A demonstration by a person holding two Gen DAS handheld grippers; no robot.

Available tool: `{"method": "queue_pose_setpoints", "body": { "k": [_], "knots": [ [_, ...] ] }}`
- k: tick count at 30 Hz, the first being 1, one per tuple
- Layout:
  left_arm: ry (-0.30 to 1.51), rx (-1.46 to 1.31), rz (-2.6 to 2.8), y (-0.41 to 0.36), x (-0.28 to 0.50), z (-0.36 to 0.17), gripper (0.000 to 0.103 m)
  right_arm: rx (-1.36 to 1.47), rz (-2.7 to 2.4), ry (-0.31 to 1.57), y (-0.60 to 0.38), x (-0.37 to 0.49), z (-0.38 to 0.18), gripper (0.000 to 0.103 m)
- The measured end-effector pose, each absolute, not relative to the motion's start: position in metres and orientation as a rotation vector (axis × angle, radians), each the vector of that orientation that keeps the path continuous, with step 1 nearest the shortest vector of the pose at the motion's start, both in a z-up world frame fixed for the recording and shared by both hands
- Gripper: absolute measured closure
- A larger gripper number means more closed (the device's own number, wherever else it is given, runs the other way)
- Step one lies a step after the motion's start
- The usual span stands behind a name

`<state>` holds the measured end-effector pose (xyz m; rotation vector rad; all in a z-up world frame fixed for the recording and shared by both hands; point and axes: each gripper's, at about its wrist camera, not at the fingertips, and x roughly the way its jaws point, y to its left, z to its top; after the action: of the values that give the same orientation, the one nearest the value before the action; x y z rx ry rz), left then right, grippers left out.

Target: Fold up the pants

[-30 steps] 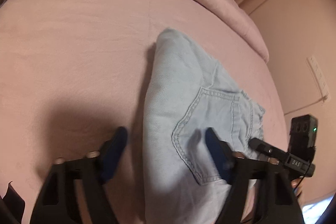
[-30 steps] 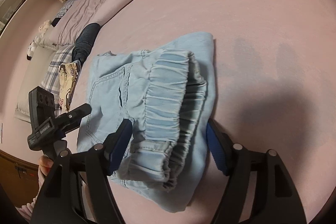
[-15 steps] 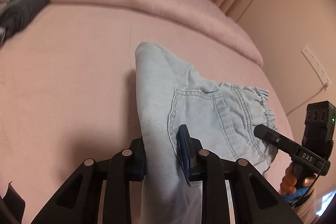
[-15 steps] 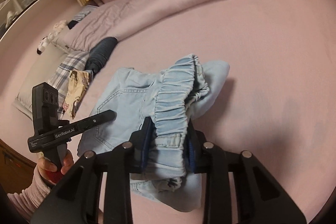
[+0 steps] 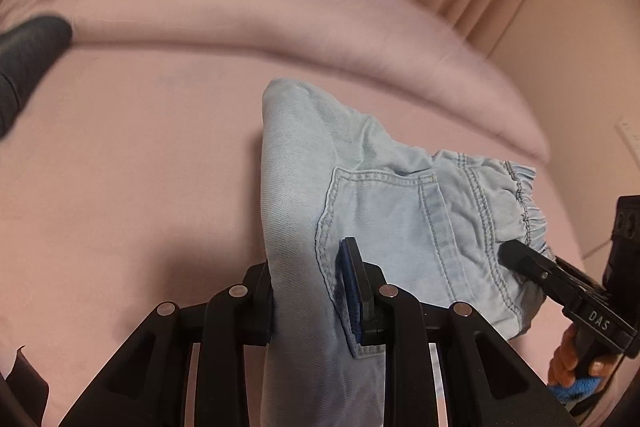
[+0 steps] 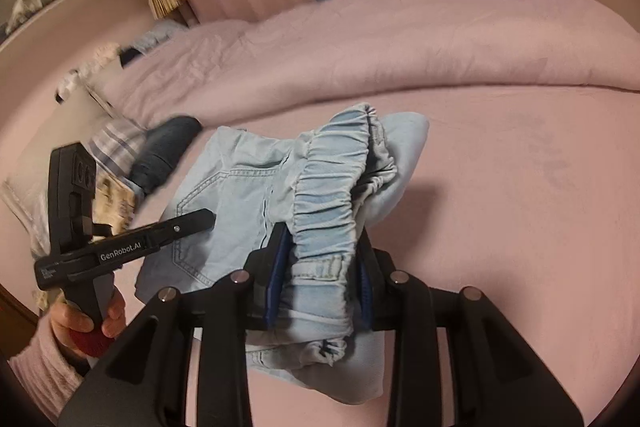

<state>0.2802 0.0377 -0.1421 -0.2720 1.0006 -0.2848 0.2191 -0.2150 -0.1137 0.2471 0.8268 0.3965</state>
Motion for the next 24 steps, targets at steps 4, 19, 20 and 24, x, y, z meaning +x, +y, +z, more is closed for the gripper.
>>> {"method": "queue_pose_setpoints", "body": {
  "k": [4,19,20,24],
  "knots": [
    [1.017,-0.236,-0.248,0.034,0.287,-0.167,0.053,0.212,0.329,0.985,-0.212,0.249,-0.167,0.059],
    [0.811,0.023,-0.216,-0.008,0.269,-0.104,0.018,0.077,0.326,0.790,-0.211,0.225,-0.093,0.041],
    [0.827,0.038,-0.221,-0.013,0.272,-0.109,0.018,0.072,0.334,0.804,-0.207,0.228,-0.098,0.041],
    [0.946,0.100,-0.199,-0.017,0.278,-0.144,0.018,0.044,0.333,0.902,-0.198,0.240,-0.132,0.042]
  ]
}}
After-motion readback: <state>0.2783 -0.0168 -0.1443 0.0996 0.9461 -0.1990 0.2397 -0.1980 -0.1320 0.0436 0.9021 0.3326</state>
